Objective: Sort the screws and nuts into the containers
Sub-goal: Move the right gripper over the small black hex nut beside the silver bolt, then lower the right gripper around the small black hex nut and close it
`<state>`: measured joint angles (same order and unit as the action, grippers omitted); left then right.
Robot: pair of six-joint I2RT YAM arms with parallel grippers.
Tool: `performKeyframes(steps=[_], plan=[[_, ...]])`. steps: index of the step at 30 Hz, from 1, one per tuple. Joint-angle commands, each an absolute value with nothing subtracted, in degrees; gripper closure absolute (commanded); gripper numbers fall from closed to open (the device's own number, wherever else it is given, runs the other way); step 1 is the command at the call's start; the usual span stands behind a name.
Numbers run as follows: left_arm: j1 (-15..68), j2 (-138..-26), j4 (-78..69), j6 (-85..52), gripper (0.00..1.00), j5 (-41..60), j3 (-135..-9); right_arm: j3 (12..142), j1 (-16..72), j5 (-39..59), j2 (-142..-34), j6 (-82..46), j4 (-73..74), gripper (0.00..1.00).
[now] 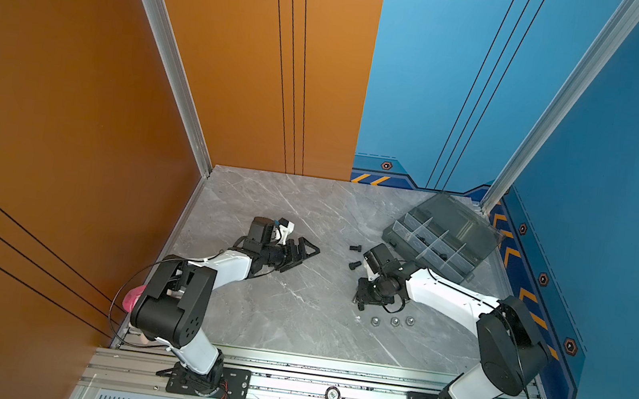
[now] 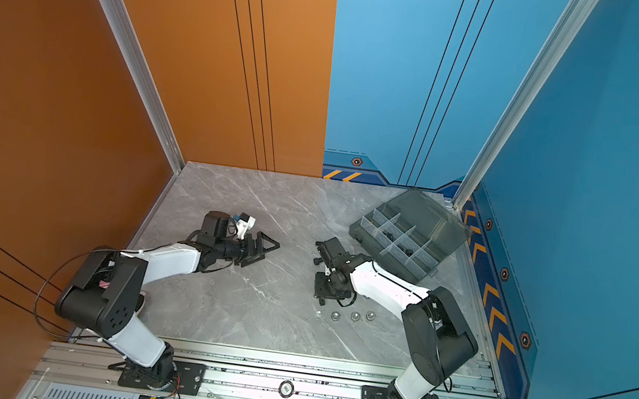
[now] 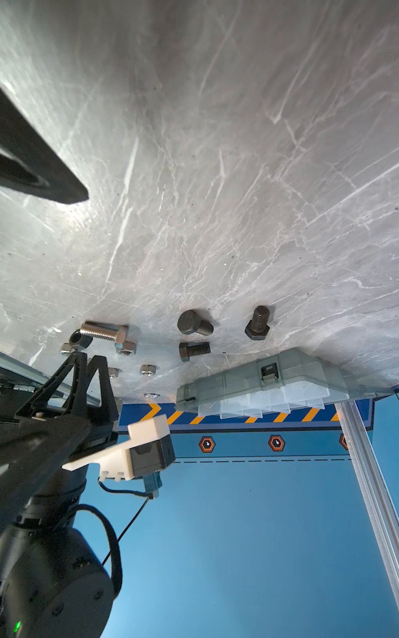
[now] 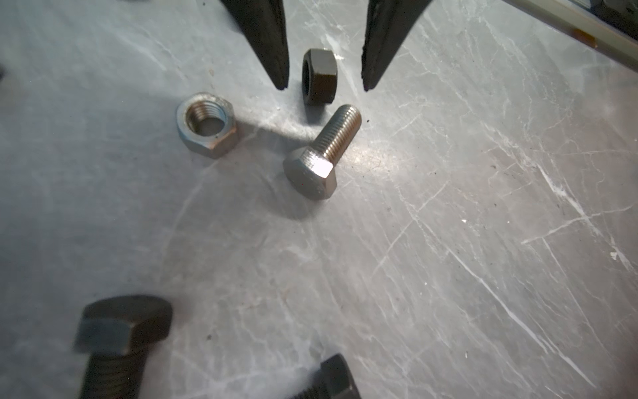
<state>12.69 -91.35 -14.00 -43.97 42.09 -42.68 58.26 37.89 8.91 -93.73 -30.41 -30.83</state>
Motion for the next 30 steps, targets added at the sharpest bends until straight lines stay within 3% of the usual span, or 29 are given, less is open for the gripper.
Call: performKeyframes(steps=[1, 30], plan=[[12.14, -90.84, -13.01, -42.71, 0.02, 42.81, -43.07, 59.51, 38.32, 7.16, -95.15, -28.92, -31.64, 0.64], [12.12, -91.24, -12.73, -42.46, 0.02, 42.75, -43.15, 59.86, 39.46, 8.00, -98.64, -27.27, -33.59, 0.78]])
